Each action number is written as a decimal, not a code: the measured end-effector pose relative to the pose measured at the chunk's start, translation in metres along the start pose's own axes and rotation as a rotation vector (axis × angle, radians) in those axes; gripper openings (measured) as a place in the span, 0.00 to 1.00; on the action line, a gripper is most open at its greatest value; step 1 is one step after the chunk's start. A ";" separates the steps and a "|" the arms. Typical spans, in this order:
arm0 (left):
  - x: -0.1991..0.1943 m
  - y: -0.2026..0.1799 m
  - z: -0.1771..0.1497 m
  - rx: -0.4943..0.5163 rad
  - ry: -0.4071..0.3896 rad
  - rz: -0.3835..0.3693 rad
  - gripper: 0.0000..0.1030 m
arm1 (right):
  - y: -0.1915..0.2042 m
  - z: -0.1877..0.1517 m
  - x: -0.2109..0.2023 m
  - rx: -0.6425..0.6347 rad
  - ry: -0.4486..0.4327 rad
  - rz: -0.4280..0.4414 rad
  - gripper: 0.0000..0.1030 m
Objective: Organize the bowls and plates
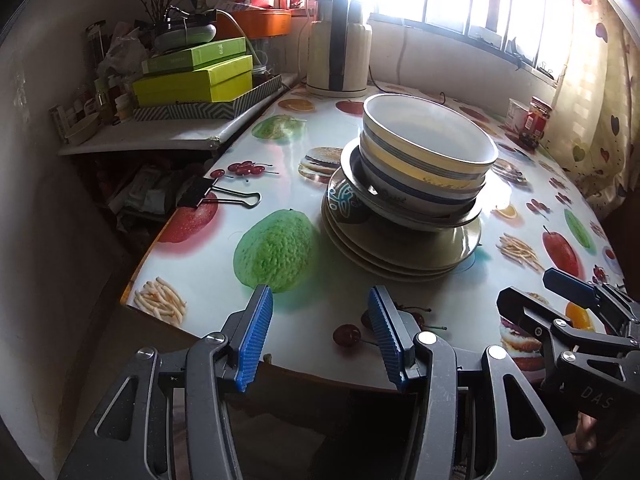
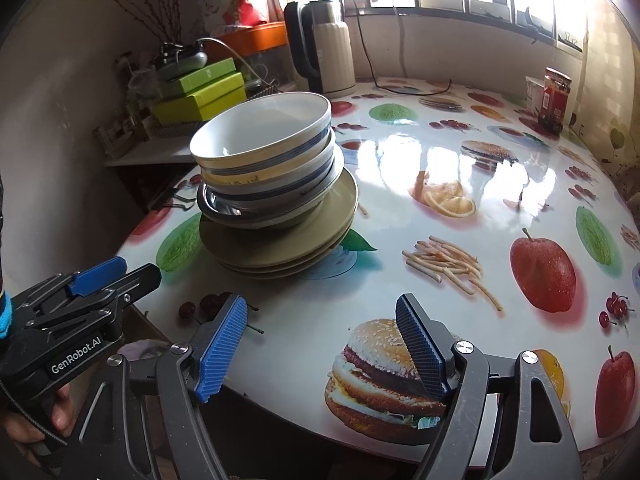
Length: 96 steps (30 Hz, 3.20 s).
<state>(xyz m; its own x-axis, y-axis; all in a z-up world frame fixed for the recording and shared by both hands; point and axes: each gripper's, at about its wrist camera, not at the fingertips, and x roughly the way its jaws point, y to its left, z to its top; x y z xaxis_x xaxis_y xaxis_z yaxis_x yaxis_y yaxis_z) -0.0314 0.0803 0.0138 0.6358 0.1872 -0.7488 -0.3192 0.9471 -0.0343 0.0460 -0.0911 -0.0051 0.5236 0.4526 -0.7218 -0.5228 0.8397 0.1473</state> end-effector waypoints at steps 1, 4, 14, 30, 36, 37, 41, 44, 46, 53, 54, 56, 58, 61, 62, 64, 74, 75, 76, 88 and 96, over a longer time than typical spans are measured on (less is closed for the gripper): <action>0.000 -0.001 -0.001 0.001 0.002 0.000 0.49 | 0.000 -0.001 0.000 0.002 0.001 -0.002 0.76; 0.001 -0.004 -0.002 -0.001 0.006 -0.003 0.49 | 0.000 -0.001 0.001 0.005 0.003 -0.011 0.76; 0.004 -0.010 -0.004 0.000 0.020 -0.024 0.49 | 0.003 -0.001 0.004 0.001 0.008 -0.016 0.76; 0.008 -0.020 -0.005 0.028 0.032 -0.015 0.49 | 0.000 -0.002 0.004 0.018 0.007 -0.022 0.76; 0.008 -0.020 -0.005 0.029 0.034 -0.013 0.49 | 0.000 -0.002 0.003 0.019 0.006 -0.022 0.76; 0.008 -0.020 -0.005 0.029 0.034 -0.014 0.49 | 0.000 -0.002 0.004 0.019 0.006 -0.022 0.76; 0.008 -0.020 -0.005 0.029 0.037 -0.013 0.49 | -0.001 -0.002 0.003 0.020 0.005 -0.022 0.76; 0.007 -0.021 -0.005 0.028 0.038 -0.012 0.49 | -0.001 -0.002 0.003 0.021 0.005 -0.022 0.76; 0.008 -0.021 -0.005 0.029 0.038 -0.012 0.49 | -0.001 -0.002 0.003 0.022 0.004 -0.022 0.76; 0.008 -0.022 -0.006 0.032 0.040 -0.012 0.49 | -0.001 -0.002 0.002 0.023 0.006 -0.022 0.76; 0.008 -0.022 -0.006 0.031 0.040 -0.012 0.49 | -0.001 -0.003 0.002 0.023 0.006 -0.022 0.76; 0.008 -0.022 -0.006 0.031 0.040 -0.012 0.49 | -0.001 -0.002 0.002 0.023 0.005 -0.022 0.76; 0.008 -0.022 -0.006 0.031 0.040 -0.012 0.49 | -0.001 -0.002 0.002 0.023 0.006 -0.022 0.76; 0.009 -0.022 -0.006 0.032 0.041 -0.010 0.49 | -0.001 -0.002 0.002 0.022 0.005 -0.022 0.76; 0.009 -0.022 -0.006 0.032 0.042 -0.011 0.49 | -0.001 -0.003 0.002 0.023 0.005 -0.023 0.76; 0.009 -0.022 -0.006 0.030 0.041 -0.011 0.49 | -0.001 -0.002 0.002 0.023 0.005 -0.023 0.76; 0.008 -0.022 -0.007 0.030 0.042 -0.012 0.49 | -0.001 -0.003 0.002 0.023 0.006 -0.022 0.76; 0.008 -0.022 -0.007 0.030 0.042 -0.012 0.49 | -0.001 -0.003 0.002 0.023 0.005 -0.023 0.76; 0.008 -0.022 -0.007 0.030 0.040 -0.012 0.49 | -0.001 -0.003 0.002 0.023 0.005 -0.023 0.76; 0.009 -0.022 -0.006 0.035 0.042 -0.015 0.49 | -0.002 -0.002 0.001 0.022 0.004 -0.023 0.76; 0.009 -0.022 -0.006 0.036 0.042 -0.017 0.49 | -0.002 -0.002 0.002 0.022 0.005 -0.024 0.76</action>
<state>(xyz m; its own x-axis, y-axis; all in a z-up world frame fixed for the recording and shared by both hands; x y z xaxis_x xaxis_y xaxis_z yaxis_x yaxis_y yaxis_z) -0.0226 0.0592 0.0038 0.6105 0.1610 -0.7755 -0.2831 0.9588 -0.0238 0.0460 -0.0924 -0.0082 0.5324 0.4311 -0.7285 -0.4950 0.8567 0.1452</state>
